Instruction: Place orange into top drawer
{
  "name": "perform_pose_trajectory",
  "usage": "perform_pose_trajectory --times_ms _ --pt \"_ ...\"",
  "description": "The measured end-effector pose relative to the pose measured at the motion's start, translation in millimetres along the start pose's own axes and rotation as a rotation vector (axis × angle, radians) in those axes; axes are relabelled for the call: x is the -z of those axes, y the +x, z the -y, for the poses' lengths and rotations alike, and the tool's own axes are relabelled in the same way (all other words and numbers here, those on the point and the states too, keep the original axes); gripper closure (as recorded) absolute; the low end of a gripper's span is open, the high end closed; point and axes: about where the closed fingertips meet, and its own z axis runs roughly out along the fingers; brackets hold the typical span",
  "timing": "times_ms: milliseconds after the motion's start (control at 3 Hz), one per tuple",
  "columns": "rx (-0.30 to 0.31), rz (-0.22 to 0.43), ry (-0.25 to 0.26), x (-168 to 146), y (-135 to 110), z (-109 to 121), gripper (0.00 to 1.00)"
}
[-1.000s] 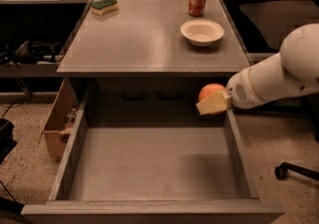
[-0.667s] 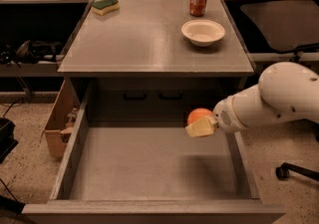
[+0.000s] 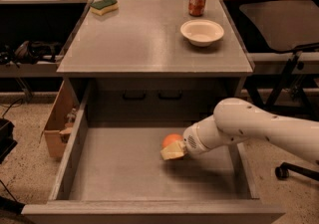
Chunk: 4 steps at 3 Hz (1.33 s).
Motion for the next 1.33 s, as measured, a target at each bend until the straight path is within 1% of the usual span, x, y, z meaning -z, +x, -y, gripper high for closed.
perform_pose_trajectory --times_ms 333,1333 --pt "0.007 -0.017 0.002 -24.3 3.5 -6.4 0.84" --pt "0.007 -0.018 0.002 -23.8 3.2 -6.7 0.14"
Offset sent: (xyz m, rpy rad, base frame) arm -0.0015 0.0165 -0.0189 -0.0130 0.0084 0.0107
